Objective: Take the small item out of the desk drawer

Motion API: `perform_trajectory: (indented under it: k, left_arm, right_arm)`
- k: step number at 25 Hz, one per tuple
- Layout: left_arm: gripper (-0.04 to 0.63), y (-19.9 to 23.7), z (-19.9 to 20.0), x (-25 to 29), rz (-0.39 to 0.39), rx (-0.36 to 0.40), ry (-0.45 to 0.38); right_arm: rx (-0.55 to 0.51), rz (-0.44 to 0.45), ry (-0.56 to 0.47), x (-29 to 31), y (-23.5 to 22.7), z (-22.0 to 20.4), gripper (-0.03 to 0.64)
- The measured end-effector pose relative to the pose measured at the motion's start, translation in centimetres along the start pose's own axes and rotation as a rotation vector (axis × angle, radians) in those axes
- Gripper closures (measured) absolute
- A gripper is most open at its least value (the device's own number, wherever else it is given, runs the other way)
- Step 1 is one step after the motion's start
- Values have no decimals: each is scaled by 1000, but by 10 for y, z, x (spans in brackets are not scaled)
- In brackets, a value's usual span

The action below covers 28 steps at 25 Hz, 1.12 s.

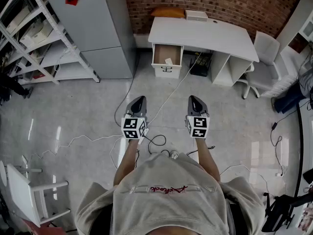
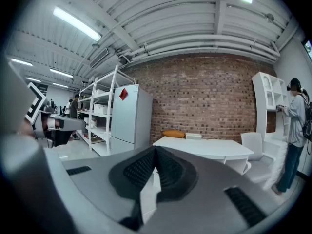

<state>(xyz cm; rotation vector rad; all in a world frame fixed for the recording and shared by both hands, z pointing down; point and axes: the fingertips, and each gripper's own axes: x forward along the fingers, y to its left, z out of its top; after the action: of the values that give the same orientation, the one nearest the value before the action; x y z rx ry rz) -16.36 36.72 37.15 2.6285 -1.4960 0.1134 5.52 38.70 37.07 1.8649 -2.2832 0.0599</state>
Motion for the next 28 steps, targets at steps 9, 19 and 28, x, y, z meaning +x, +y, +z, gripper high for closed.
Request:
perform_trajectory:
  k: [9, 19, 28]
  left_arm:
    - [586, -3, -3, 9, 8, -3, 10]
    - [586, -23, -8, 25, 20, -19, 17]
    - [586, -50, -13, 49, 41, -11, 20]
  right_arm:
    - [-12, 6, 12, 3, -10, -3, 606]
    - [7, 66, 11, 7, -18, -11, 606]
    - [15, 112, 16, 16, -45, -23, 606]
